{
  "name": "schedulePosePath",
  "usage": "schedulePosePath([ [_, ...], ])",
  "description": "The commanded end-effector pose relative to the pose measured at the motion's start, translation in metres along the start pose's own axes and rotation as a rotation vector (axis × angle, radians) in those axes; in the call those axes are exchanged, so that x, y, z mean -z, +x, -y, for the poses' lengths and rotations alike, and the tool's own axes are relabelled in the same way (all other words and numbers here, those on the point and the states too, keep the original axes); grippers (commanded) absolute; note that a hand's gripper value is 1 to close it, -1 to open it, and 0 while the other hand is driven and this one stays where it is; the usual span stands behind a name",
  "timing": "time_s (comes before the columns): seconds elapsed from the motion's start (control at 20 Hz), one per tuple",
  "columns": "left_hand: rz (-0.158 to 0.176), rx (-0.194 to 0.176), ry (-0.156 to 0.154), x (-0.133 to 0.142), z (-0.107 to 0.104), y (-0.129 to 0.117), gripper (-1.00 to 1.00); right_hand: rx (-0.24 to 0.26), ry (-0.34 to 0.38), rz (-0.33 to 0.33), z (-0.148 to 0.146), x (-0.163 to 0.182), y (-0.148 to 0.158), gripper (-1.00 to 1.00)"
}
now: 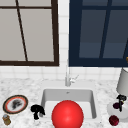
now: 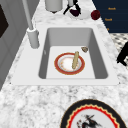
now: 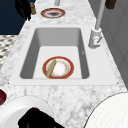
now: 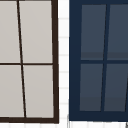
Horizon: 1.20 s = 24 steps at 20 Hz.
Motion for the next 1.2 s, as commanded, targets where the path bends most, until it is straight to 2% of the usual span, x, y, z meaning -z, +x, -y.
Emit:
schedulePosePath([
  [0.0,0.000,0.000,0.000,0.000,0.000,0.000,0.00,-0.117,-0.043,-0.004,0.002,-0.002,0.000,-1.00],
  [0.15,0.000,0.000,0.000,0.000,0.000,0.000,0.00,-0.123,-0.063,0.013,0.005,-0.008,-0.001,-1.00],
  [0.5,0.000,0.000,0.000,0.000,0.000,0.000,0.00,-0.160,-0.049,0.028,0.010,-0.028,-0.003,-1.00],
  [1.0,0.000,0.000,0.000,0.000,0.000,0.000,0.00,-0.213,-0.083,-0.032,-0.008,-0.048,0.002,-1.00],
  [1.15,0.000,0.000,0.000,0.000,0.000,0.000,0.00,-0.239,-0.061,-0.045,-0.024,-0.052,0.010,-1.00],
])
